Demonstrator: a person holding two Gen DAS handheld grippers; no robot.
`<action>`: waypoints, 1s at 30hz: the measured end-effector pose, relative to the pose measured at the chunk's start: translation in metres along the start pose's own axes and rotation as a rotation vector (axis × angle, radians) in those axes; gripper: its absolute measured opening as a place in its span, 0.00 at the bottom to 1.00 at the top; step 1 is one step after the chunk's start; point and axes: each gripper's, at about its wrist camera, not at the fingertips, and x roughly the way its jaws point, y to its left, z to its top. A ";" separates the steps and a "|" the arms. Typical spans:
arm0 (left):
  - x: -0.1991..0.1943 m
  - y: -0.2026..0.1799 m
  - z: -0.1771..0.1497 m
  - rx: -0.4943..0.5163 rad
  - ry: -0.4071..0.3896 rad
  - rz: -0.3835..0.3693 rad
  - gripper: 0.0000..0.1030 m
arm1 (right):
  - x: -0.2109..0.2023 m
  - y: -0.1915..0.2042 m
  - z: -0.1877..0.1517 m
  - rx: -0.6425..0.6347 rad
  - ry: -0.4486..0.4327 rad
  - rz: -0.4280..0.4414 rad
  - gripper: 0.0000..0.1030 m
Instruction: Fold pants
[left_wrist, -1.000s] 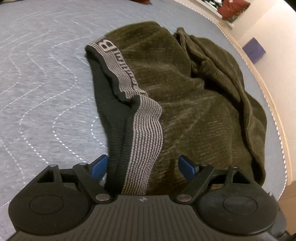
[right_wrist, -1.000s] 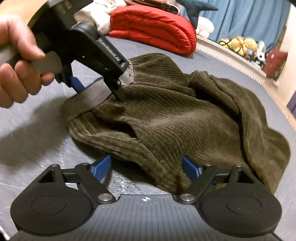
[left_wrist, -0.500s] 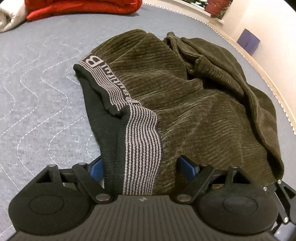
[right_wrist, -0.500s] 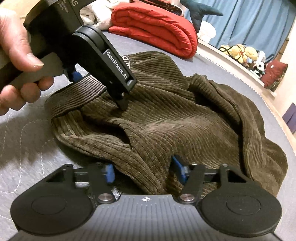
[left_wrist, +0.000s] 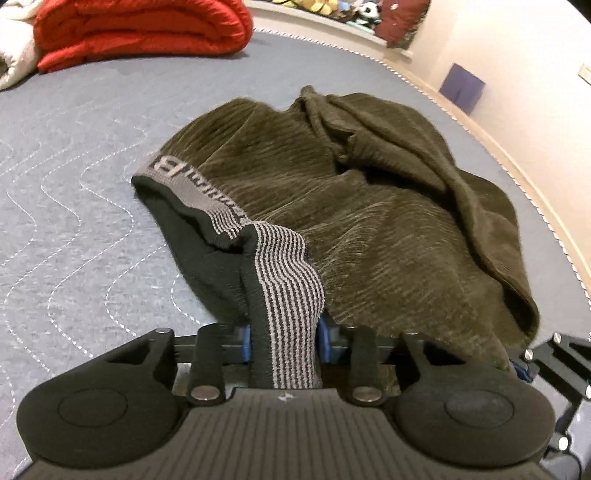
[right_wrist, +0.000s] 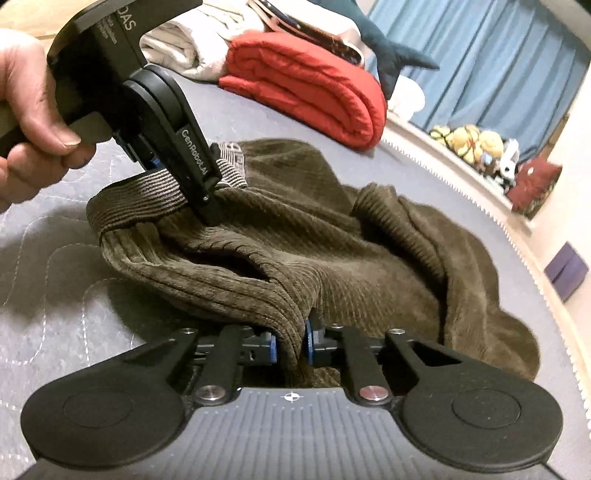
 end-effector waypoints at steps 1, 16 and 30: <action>-0.006 -0.001 -0.002 0.004 -0.007 -0.003 0.32 | -0.004 0.000 -0.001 -0.012 -0.008 -0.003 0.13; -0.093 0.036 -0.031 -0.049 -0.025 0.012 0.27 | -0.082 0.045 -0.015 -0.290 -0.153 0.154 0.10; -0.134 0.087 -0.060 -0.110 0.089 0.168 0.43 | -0.113 0.115 0.002 -0.491 -0.205 0.403 0.15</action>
